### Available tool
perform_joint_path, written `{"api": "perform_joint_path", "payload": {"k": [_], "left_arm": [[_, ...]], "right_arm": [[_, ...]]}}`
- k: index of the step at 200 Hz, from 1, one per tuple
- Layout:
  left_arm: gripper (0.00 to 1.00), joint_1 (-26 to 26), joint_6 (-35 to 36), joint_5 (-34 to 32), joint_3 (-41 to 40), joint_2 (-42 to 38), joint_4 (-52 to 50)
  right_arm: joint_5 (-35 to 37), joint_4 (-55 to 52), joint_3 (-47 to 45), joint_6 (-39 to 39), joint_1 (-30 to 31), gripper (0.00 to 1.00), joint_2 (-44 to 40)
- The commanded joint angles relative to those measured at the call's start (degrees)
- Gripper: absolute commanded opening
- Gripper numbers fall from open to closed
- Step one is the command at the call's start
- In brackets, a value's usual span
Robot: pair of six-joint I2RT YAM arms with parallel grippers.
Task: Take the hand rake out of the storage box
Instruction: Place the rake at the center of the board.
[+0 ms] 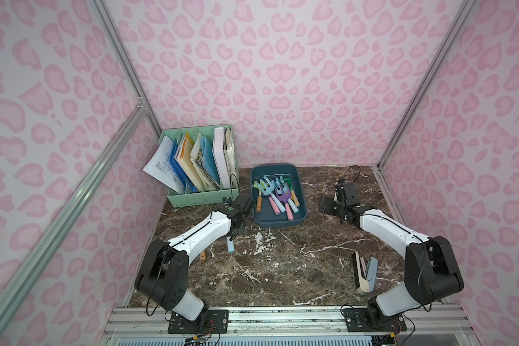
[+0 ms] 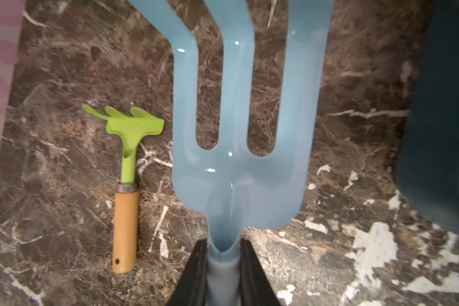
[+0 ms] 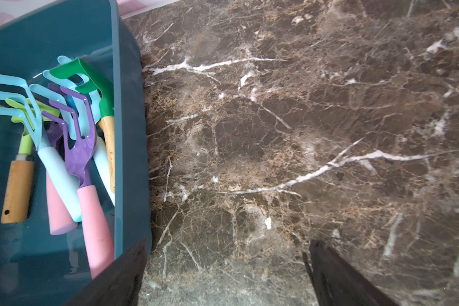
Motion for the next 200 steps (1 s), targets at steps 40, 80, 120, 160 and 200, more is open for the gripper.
{"api": "perform_joint_path", "payload": {"k": [40, 80, 120, 160, 200], "left_arm": [[0.16, 3.0, 1.6, -1.2, 0.2, 11.8, 7.2], [0.26, 4.1, 3.1, -0.5, -1.1, 11.8, 8.2], [0.5, 4.1, 3.0, -0.6, -1.9, 9.3, 6.7], [0.76, 1.5, 1.5, -7.4, 7.6, 3.8, -3.4], [0.96, -5.8, 0.7, 2.6, 17.0, 1.5, 9.2]], "right_arm": [[1.9, 0.2, 0.6, 0.3, 0.2, 0.98, -0.7], [2.2, -0.1, 1.2, 0.2, 0.2, 0.98, 0.6], [2.2, -0.2, 1.3, 0.3, 0.2, 0.98, 0.7], [2.1, 0.1, 0.9, 0.4, 0.3, 0.98, 0.2], [2.2, 0.2, 0.6, 0.3, 0.6, 0.98, -0.2]]}}
